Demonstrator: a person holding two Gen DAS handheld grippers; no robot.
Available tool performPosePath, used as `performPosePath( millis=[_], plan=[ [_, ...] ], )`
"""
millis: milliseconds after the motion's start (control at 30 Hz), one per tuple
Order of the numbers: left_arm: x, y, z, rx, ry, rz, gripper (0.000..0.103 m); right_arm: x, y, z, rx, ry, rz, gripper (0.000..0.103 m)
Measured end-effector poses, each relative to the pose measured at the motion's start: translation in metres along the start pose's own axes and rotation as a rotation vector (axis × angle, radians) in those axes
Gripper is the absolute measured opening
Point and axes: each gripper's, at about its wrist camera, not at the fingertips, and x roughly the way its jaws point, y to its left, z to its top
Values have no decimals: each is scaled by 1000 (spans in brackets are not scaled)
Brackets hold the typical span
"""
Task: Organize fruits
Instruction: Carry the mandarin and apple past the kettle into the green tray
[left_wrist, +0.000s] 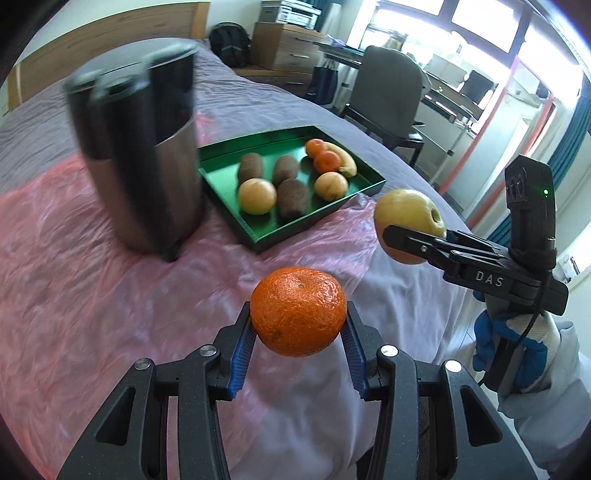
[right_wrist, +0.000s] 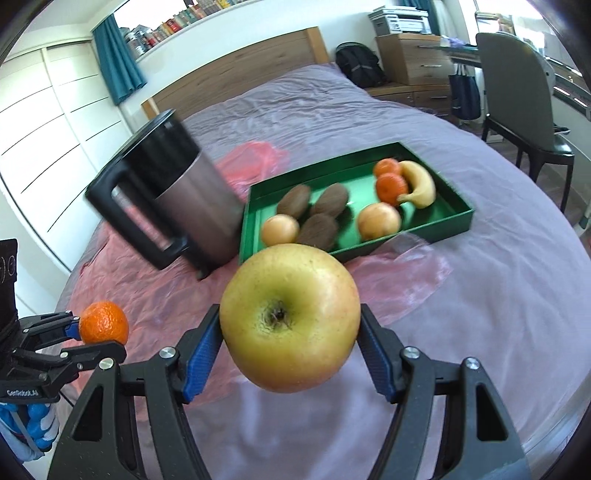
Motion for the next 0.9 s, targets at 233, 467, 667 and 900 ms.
performPosePath(
  millis=[233, 467, 667, 900],
  plan=[
    [49, -16, 55, 37, 5, -16, 40, 22, -44, 32, 18, -32, -37, 103],
    [101, -27, 99, 79, 15, -12, 40, 54, -75, 60, 18, -39, -84, 103],
    [141, -31, 115, 82, 44, 5, 40, 76, -97, 84, -16, -29, -148, 103],
    [170, -32, 119, 112, 59, 61, 40, 101, -115, 98, -67, 10, -239, 103]
  ],
)
